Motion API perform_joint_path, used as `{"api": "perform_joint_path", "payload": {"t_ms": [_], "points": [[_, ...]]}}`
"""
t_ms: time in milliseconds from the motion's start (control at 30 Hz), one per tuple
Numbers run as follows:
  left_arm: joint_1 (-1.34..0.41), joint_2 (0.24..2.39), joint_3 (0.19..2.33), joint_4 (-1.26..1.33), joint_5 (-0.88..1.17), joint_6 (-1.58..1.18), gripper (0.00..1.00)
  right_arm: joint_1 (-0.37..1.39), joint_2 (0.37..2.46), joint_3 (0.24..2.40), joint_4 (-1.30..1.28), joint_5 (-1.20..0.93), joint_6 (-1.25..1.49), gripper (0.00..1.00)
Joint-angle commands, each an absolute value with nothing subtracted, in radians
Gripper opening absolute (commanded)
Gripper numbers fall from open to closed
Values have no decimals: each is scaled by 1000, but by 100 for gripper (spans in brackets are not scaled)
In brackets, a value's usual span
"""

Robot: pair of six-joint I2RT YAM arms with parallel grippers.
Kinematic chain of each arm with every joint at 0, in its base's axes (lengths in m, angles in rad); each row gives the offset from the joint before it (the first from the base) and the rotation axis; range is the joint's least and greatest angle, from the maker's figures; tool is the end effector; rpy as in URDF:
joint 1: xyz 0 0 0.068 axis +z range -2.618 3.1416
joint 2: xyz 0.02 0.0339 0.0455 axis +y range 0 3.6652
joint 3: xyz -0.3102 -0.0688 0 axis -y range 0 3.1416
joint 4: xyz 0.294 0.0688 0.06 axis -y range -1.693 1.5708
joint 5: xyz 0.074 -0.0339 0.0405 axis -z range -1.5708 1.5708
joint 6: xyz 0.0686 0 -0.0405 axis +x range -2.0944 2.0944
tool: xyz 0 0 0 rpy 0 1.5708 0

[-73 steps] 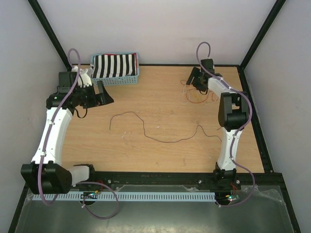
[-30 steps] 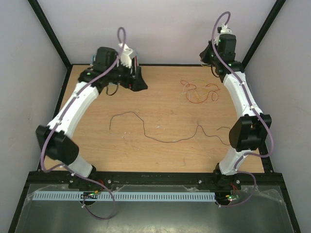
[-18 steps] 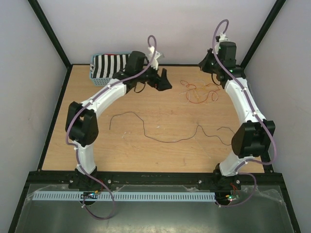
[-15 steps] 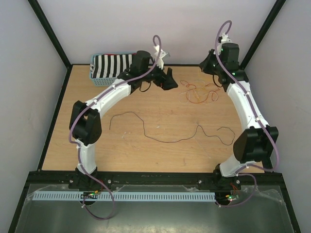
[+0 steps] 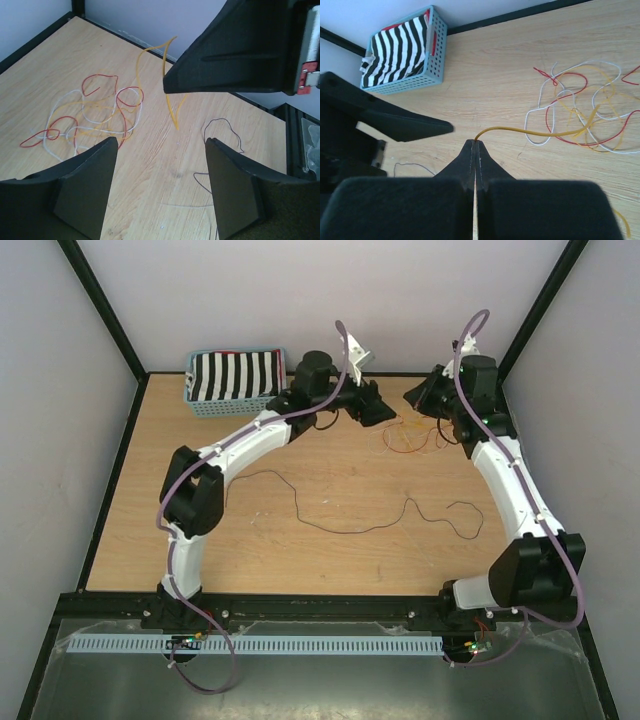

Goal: Zip-tie the wires
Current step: Untie the cable at the center of the board.

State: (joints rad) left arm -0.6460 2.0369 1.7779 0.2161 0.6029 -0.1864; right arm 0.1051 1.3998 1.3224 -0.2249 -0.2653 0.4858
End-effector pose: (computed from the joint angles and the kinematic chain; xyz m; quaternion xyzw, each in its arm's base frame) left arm 0.4472 -0.3858 0.3677 0.3571 0.6246 -0.4632 0.5175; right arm 0.3947 0.0597 0.4145 0.0741 0.7988 0.2729 0.5309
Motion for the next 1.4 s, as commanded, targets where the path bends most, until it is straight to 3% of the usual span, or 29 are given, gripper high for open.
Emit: {"api": "perform_joint_path", "payload": {"t_ms": [0,267,400,633,667,900,1033,1133,1367], "points": [[-676,2080,1826,285,629,-204,71,110,1341,1293,-134,-328,553,0],[-714,2124,1861,318,633,-220,63,111,1315,1238,-93,-378,588,0],[-725,2143,1886,330,621,-233,54,110,1308,1222,-84,-388,594,0],[-724,2105,1811,333,579,-206,2,111,1299,1231,-85,-354,563,0],[-719,2086,1778,333,565,-199,0,109,1298,1241,-89,-345,553,0],[-560,1971,1624,316,599,-405,0,104,1256,1267,-108,-342,442,53],[-476,1899,1558,305,639,-436,0,99,1219,1201,-101,-292,378,77],[-434,1848,1523,274,664,-440,0,98,1243,1149,-79,-303,332,88],[-365,1759,1497,174,704,-458,0,100,1386,983,156,-354,361,92]]}}
